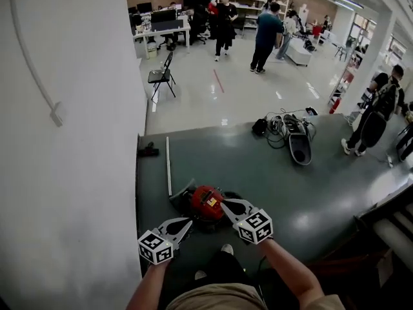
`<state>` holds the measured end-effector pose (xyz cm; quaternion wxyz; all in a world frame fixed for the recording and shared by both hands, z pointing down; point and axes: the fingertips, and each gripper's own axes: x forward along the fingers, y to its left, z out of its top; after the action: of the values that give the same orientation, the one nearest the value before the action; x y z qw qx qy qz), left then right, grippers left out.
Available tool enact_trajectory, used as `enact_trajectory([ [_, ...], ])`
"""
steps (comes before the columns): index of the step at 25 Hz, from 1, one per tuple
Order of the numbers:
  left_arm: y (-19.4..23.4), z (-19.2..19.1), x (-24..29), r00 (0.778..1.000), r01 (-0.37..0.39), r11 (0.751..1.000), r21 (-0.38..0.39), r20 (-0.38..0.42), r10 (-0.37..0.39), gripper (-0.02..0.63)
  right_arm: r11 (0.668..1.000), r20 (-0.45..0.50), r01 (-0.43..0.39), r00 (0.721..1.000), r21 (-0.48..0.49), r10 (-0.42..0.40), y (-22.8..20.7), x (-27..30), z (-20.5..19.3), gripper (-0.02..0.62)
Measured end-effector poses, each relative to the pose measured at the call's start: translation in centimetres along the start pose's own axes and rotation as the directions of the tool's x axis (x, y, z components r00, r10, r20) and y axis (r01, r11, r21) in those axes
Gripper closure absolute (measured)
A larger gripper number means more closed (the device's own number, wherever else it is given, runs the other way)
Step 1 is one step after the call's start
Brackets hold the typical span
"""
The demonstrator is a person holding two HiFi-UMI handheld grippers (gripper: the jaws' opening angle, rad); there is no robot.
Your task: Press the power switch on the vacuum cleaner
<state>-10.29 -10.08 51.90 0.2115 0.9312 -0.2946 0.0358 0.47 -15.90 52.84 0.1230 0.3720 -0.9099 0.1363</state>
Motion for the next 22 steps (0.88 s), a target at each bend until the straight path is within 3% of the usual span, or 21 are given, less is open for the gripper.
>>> enact_trajectory([
  [6, -3.9, 5.4, 1.2, 0.998, 0.054, 0.986, 0.155, -0.024, -0.05, 0.603, 0.998, 0.058, 0.053, 0.997, -0.022, -0.051, -2.9, -7.7, 4.7, 0.588],
  [10, -4.3, 7.7, 1.8, 1.0, 0.004, 0.976, 0.216, -0.001, -0.004, 0.603, 0.992, 0.055, 0.059, 0.997, -0.11, -0.053, -5.2, -13.2, 6.1, 0.588],
  [13, -4.2, 8.6, 1.7, 0.998, -0.055, 0.963, 0.266, 0.04, 0.045, 0.603, 0.987, 0.077, 0.105, 0.992, -0.123, -0.096, -7.5, -16.9, 6.0, 0.588],
  [18, -3.4, 9.0, 1.9, 0.987, -0.135, 0.969, 0.206, 0.111, 0.114, 0.603, 0.968, 0.086, 0.225, 0.973, -0.108, -0.216, -14.0, -20.8, 3.2, 0.588],
  [22, 1.3, 6.5, 1.1, 0.969, -0.241, 0.955, 0.175, 0.099, 0.226, 0.603, 0.945, 0.064, 0.32, 0.946, -0.069, -0.316, -17.7, -21.9, -0.4, 0.588],
])
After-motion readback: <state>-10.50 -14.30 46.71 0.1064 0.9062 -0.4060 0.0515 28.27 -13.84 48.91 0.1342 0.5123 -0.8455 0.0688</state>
